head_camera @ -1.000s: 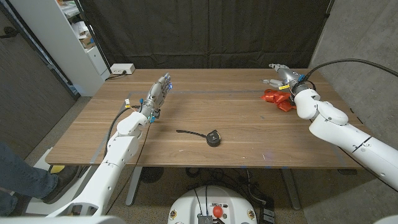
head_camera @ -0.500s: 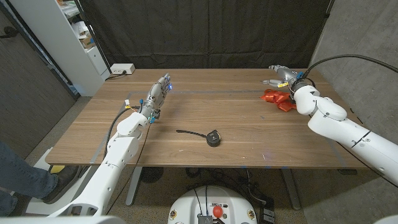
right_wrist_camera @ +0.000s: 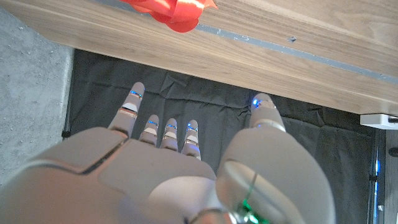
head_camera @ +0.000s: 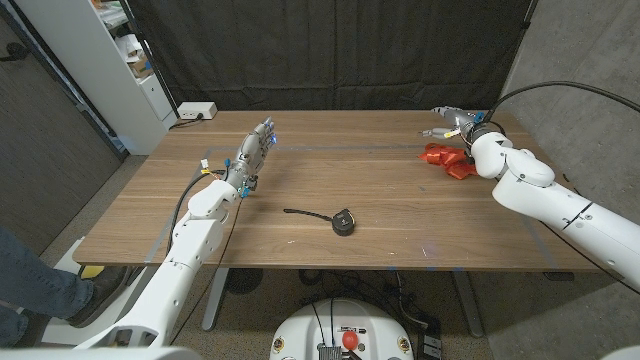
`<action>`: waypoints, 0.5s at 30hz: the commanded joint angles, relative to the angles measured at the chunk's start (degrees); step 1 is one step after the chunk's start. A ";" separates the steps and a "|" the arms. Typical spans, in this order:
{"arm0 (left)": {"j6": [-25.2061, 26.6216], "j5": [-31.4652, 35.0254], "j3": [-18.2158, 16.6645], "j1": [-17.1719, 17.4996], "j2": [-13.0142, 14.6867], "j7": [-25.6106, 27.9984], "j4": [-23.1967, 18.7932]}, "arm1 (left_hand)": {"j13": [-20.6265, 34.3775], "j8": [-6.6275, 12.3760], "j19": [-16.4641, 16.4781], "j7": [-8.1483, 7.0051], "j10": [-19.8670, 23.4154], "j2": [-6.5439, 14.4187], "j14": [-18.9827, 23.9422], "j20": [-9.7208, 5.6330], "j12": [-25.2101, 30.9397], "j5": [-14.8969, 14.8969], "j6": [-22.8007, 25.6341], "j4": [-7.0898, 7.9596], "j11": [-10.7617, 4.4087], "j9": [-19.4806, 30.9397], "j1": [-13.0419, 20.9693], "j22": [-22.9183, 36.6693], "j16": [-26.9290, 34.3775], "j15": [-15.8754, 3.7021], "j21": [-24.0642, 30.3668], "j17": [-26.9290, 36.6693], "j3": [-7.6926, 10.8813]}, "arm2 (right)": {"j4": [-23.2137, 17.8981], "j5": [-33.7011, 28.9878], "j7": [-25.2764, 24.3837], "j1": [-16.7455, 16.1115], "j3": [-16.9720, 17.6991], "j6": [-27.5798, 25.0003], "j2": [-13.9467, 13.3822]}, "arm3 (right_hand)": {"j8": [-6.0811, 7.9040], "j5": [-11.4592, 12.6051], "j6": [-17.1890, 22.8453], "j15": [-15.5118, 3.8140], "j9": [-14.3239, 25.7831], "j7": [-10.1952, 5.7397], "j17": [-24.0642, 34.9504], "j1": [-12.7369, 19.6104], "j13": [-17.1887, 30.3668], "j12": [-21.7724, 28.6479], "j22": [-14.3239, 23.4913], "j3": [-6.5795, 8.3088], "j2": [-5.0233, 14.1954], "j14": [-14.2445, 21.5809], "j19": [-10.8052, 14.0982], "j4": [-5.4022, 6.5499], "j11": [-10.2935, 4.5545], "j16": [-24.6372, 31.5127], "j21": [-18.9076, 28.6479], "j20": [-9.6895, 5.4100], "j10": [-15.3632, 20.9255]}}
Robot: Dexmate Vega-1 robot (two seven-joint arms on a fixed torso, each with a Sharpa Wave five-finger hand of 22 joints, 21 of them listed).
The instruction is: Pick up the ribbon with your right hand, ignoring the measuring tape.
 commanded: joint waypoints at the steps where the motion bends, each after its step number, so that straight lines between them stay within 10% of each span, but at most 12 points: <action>1: 0.78 0.27 0.08 -0.76 0.33 -0.20 0.51 | 0.21 0.60 -8.97 0.13 -0.24 0.60 -3.20 0.27 0.05 -0.09 0.64 -0.31 0.07 0.32 0.17 0.16 0.08 0.19 -0.33 0.31 0.15 | 0.79 -1.17 4.79 2.12 -1.80 -3.41 -0.05 | 0.07 0.46 0.20 -0.29 0.24 -0.56 0.17 0.47 0.15 0.65 0.16 -0.12 -0.45 0.16 0.32 -0.30 -0.28 0.12 -0.47 0.37 0.40; 15: 1.45 0.51 -0.04 -0.61 0.36 0.03 0.13 | 0.21 0.63 -9.06 0.16 -0.27 0.62 -3.34 0.55 0.01 -0.10 0.96 -0.36 -0.09 0.34 0.13 0.18 0.00 0.18 -0.70 0.32 0.10 | 2.71 -1.83 6.96 4.75 -3.81 -4.97 0.77 | -0.11 0.73 -0.13 0.10 0.24 -0.56 0.19 0.59 0.15 0.61 0.14 -0.29 -0.78 -0.30 0.19 -0.21 -0.16 -0.03 -0.89 0.36 0.32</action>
